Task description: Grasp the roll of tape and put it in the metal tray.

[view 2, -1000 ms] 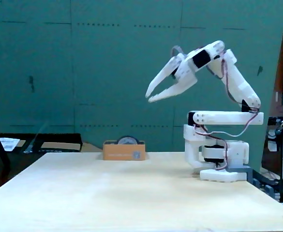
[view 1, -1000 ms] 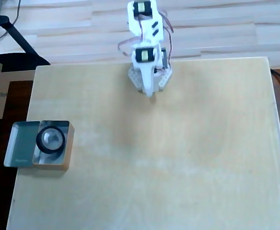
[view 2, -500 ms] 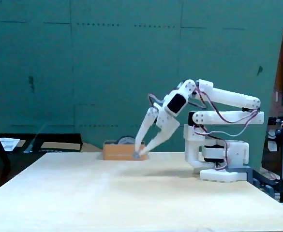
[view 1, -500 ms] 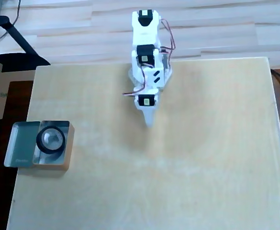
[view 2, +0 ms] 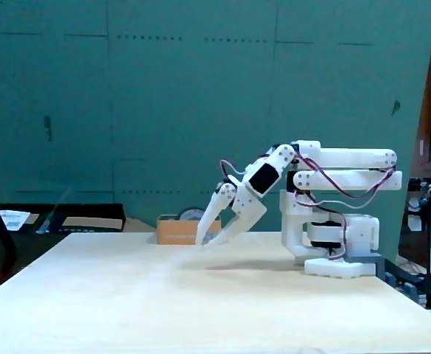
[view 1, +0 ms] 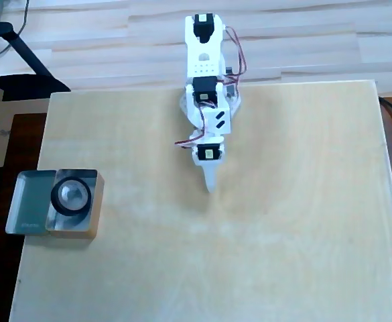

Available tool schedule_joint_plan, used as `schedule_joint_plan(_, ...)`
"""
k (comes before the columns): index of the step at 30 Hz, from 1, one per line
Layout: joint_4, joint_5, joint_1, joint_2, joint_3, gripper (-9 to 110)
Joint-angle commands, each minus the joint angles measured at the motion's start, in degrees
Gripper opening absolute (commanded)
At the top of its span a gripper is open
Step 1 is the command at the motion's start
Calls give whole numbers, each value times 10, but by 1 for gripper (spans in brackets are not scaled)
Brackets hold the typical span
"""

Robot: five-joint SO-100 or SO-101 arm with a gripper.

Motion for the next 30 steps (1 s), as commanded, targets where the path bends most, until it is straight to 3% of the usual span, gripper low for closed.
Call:
schedule_joint_plan(1,-8,-25,0,152,6,-1)
schedule_joint_plan(30,56,-56,3,156,6,0)
